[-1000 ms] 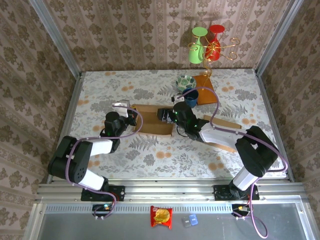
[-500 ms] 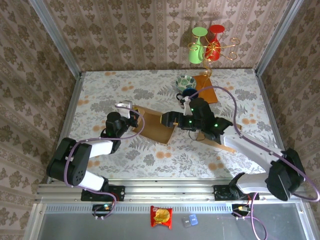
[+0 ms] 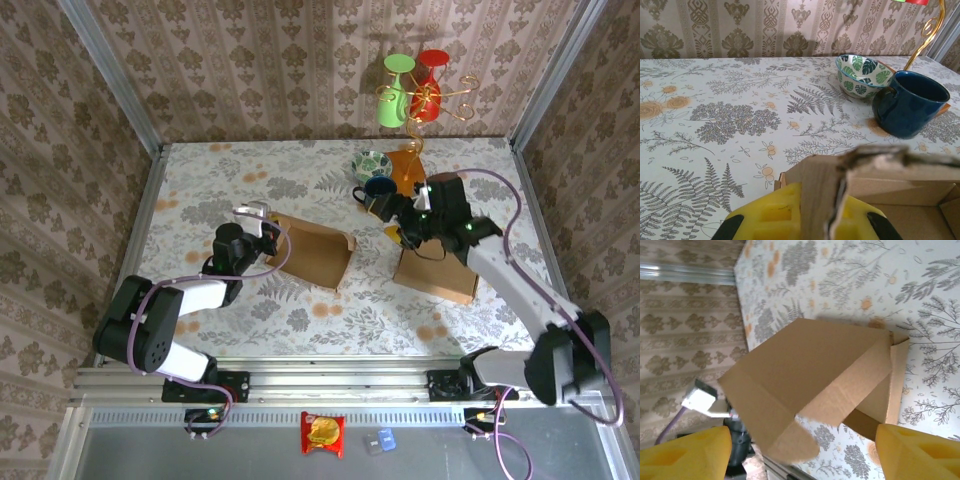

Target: Fold the paper box

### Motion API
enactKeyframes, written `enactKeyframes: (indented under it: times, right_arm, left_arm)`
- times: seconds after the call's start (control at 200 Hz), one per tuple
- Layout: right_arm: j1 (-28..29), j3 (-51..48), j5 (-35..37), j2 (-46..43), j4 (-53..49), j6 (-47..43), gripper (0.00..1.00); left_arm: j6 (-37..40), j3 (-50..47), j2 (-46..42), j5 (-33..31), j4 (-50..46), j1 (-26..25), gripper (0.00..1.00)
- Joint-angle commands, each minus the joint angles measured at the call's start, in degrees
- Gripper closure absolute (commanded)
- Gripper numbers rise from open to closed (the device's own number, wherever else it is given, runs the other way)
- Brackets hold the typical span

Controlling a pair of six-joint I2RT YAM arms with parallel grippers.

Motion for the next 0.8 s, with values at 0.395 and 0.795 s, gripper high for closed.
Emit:
enactKeyframes:
  times: [0.395, 0.795]
  right_arm:
    - [4.1, 5.9, -7.5, 17.3, -2.4, 13.2, 0.49]
    - [5.4, 7.1, -7.0, 21.1, 3.5, 18.2, 0.51]
  left_arm:
    - [0.4, 2.8, 1.7, 1.0, 2.3, -0.7, 1.0]
    - [-0.6, 2.9, 3.2, 1.1, 3.5, -1.4, 1.0]
